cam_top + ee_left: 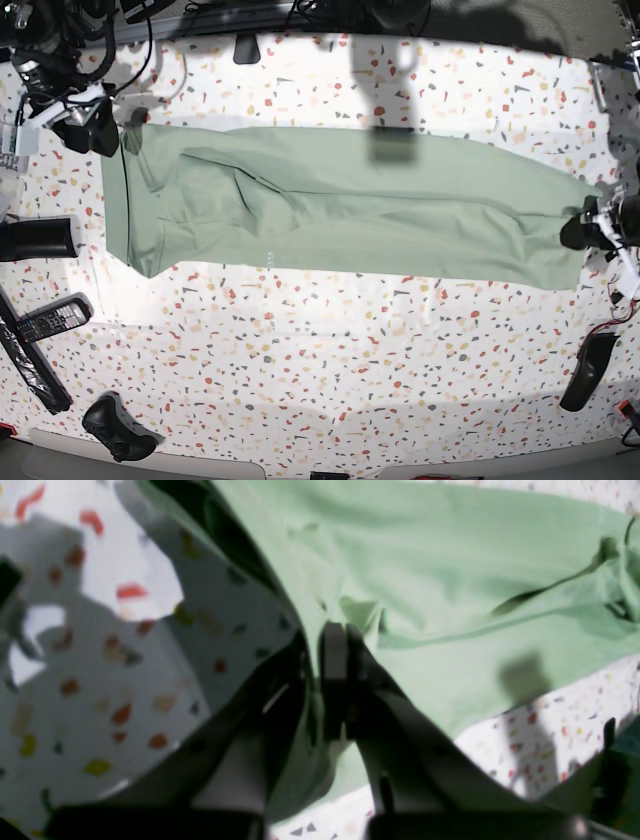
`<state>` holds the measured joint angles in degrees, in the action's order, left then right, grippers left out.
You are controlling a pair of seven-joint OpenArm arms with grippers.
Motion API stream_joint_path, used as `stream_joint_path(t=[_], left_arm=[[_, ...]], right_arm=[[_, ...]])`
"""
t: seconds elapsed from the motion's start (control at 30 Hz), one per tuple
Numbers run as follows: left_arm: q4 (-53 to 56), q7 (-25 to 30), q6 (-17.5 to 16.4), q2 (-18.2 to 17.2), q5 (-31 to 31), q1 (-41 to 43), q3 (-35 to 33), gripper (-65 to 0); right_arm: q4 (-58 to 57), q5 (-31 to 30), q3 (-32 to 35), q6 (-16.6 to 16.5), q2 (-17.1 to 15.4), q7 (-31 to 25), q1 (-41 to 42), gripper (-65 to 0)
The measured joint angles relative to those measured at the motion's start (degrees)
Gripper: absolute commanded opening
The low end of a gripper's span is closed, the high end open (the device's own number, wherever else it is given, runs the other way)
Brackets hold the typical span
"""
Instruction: Fold the T-shirt properly
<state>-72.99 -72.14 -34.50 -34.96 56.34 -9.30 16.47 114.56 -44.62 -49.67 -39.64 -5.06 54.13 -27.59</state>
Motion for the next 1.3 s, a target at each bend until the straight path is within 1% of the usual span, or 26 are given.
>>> stream_joint_path(t=[0.1, 0.17, 0.23, 0.3, 0.43, 0.57, 0.77, 0.93, 1.0, 1.1, 1.3], left_arm=[[-4.2, -3.7, 0.0, 2.0, -0.1, 0.1, 0.0, -65.0], [-6.1, -6.0, 0.0, 4.6, 0.3, 0.1, 0.0, -65.0], [-7.4, -8.5, 0.0, 7.6, 2.9, 0.1, 0.0, -65.0], [-8.2, -8.7, 0.0, 10.7, 4.8, 0.1, 0.0, -65.0], [-8.5, -8.4, 0.0, 17.0, 4.9, 0.3, 0.0, -65.0], [-8.5, -8.5, -0.4, 20.9, 3.7, 3.1, 0.0, -65.0], [-8.5, -8.4, -0.4, 22.9, 3.2, 6.5, 0.1, -65.0], [-8.5, -0.1, -0.4, 23.5, 3.2, 8.9, 0.1, -65.0], [-8.5, 1.7, -0.4, 23.5, 3.2, 9.3, 0.1, -65.0], [-8.5, 1.4, -0.4, 24.2, 3.3, 9.7, 0.2, -65.0], [-8.5, -1.2, -0.4, 28.0, 3.8, 9.8, 0.2, -65.0]], right_arm=[[0.0, 0.0, 0.0, 0.0, 0.0, 0.0, 0.0, -36.4], [0.0, 0.0, 0.0, 0.0, 0.0, 0.0, 0.0, -36.4], [0.0, 0.0, 0.0, 0.0, 0.0, 0.0, 0.0, -36.4], [0.0, 0.0, 0.0, 0.0, 0.0, 0.0, 0.0, -36.4], [0.0, 0.0, 0.0, 0.0, 0.0, 0.0, 0.0, -36.4], [0.0, 0.0, 0.0, 0.0, 0.0, 0.0, 0.0, -36.4], [0.0, 0.0, 0.0, 0.0, 0.0, 0.0, 0.2, -36.4], [0.0, 0.0, 0.0, 0.0, 0.0, 0.0, 0.3, -36.4], [0.0, 0.0, 0.0, 0.0, 0.0, 0.0, 0.3, -36.4], [0.0, 0.0, 0.0, 0.0, 0.0, 0.0, 0.3, -36.4], [0.0, 0.0, 0.0, 0.0, 0.0, 0.0, 0.3, -36.4]])
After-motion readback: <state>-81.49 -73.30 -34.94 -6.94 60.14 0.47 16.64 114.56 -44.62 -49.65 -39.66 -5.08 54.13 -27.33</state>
